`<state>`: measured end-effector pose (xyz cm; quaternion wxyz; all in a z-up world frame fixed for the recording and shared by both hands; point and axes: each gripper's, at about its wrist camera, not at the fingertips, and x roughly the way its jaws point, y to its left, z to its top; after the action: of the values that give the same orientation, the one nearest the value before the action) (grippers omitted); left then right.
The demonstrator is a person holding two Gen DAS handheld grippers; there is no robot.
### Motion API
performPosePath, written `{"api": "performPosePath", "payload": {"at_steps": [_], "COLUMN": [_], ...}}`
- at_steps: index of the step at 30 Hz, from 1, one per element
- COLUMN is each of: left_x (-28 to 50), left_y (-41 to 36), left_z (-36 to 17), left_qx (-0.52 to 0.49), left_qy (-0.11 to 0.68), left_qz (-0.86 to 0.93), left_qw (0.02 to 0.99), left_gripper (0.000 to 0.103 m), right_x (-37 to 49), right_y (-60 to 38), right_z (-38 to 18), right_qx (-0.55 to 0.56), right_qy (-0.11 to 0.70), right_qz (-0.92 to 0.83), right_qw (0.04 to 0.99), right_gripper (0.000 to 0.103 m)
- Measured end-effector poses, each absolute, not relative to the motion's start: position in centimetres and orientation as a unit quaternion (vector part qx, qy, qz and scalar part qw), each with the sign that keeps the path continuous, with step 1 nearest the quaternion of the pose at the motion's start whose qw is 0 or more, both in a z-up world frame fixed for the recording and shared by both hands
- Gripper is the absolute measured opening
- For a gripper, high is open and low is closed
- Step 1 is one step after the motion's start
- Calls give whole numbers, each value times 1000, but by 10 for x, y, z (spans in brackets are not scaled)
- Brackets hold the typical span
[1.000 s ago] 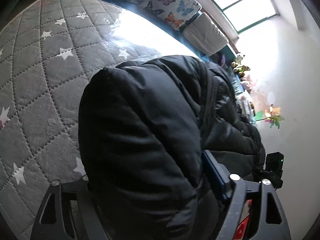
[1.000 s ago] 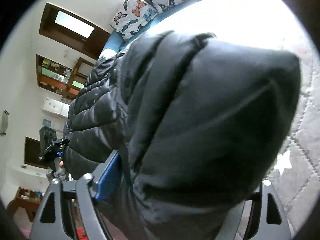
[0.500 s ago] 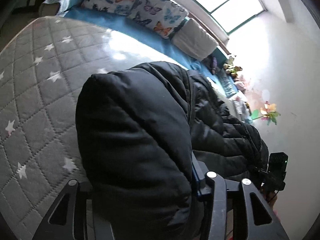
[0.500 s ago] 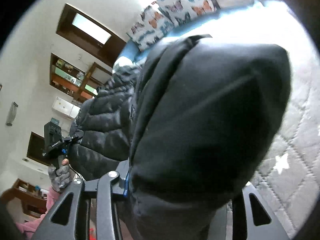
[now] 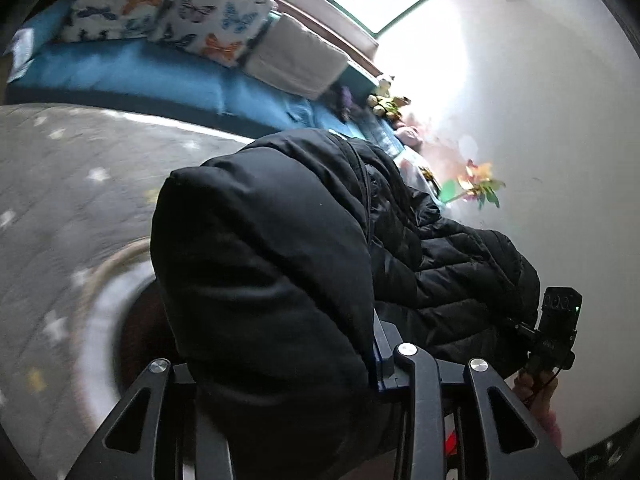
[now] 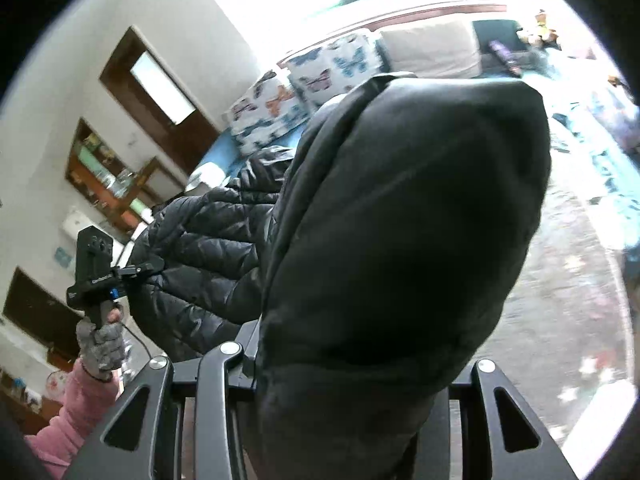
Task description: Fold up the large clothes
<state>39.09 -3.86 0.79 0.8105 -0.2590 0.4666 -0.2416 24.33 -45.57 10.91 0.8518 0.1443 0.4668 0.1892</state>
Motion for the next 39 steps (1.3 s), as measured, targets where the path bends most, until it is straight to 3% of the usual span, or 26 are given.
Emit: {"api": "performPosePath", "payload": {"at_steps": [9,11,15,17,23,28,33,35,39], "left_x": [441,445,452,454,472,462,453,461,481], "left_y": [-127,-140,-139,-128,-72,-51,-83,-105,-142], "left_z": [-26,-43,-75,-87,-78,-20,17,16,-5], "left_qx": [-240,-229,-246,-256,-272,-238,-204,-191,-196], "left_qy": [504,517,537,543,529,477,448,456,486], "left_qz": [-235,-221,-209,-207,-185,-158,-193,-207,-226], "left_qw": [796,795,779,773,782,831,849,844,821], "left_gripper": [40,52,79,89,89,89,85,73,71], "right_x": [265,272,268,269,261,236,247,266,301], "right_y": [-506,-521,-533,-534,-547,-572,-541,-516,-467], "right_z": [56,26,-13,-19,15,57,85,82,60], "right_qx": [191,215,260,278,227,164,125,121,95], "right_qy": [470,494,510,507,527,504,462,458,461], "right_qz": [128,112,105,110,82,-9,-6,20,56], "right_qw": [852,835,813,808,815,848,878,881,881], "right_gripper": [49,57,82,84,84,84,84,83,82]}}
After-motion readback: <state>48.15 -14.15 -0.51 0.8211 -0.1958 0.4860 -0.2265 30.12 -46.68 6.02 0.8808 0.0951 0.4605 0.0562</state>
